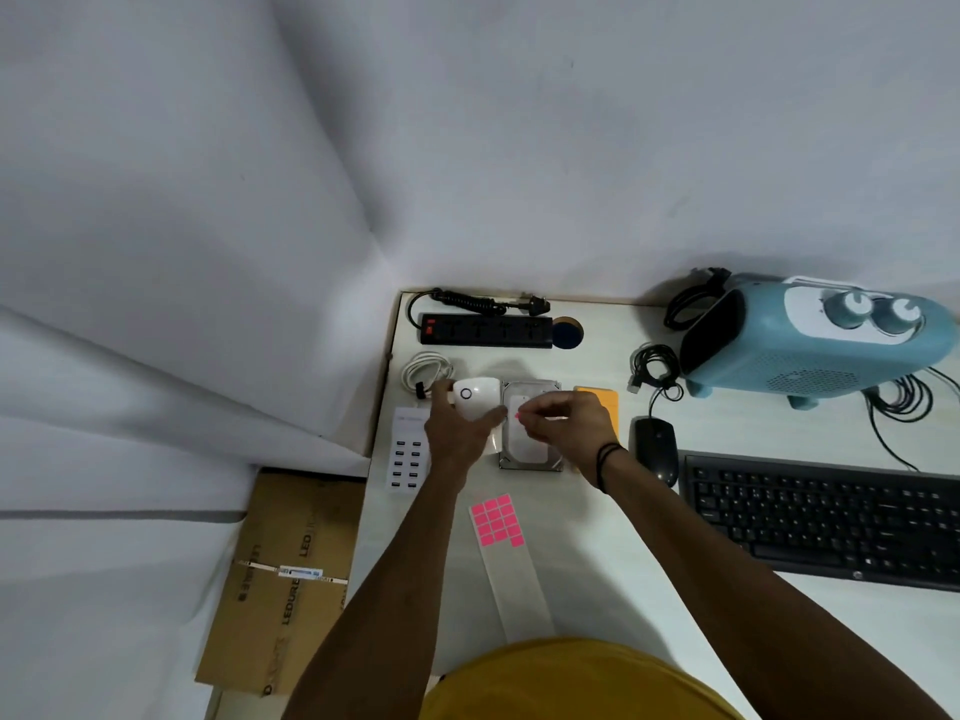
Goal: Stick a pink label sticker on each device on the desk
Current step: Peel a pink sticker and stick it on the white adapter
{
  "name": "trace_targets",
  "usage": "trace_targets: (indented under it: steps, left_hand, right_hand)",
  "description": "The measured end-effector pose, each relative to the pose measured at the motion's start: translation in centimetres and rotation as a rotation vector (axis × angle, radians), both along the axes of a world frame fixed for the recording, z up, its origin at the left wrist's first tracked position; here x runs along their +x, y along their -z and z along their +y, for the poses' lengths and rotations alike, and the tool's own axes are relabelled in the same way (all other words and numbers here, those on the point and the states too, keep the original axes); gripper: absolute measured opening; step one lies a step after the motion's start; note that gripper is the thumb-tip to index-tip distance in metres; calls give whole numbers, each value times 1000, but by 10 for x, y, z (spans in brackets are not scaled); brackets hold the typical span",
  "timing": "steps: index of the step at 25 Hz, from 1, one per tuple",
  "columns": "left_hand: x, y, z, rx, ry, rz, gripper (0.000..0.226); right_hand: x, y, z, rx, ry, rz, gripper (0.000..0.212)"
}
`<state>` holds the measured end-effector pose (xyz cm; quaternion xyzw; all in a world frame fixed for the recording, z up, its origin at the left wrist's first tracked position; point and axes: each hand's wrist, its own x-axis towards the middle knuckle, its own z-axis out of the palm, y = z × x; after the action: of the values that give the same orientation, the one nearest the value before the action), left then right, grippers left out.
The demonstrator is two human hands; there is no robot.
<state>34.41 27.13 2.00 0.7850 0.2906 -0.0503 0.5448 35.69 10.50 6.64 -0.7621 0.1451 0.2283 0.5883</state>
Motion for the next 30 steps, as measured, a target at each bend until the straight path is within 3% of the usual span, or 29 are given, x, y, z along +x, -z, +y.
trace_targets:
  steps: [5,10,13,23,30]
  left_hand:
    - [-19,-25,-5,-242,102,-70,59]
    - [-31,-36,-13,-267,138,-108,60]
    - [-35,-40,-18,-224,183,-132,62]
    - [-39,-49,-17,-196,206,-169,60]
    - [-38,-59,-16,-303,154,-185,38]
  right_hand:
    - [0,-31,-1,-102,-80,-179,8]
    - [-4,-51,-3,-163,-129,-210,41]
    - [-5,-57,-5,-191,-104,-207,49]
    - [1,-57,-8,-387,-90,-202,54]
    - [-1,-51,-3,-123,-114,-230,29]
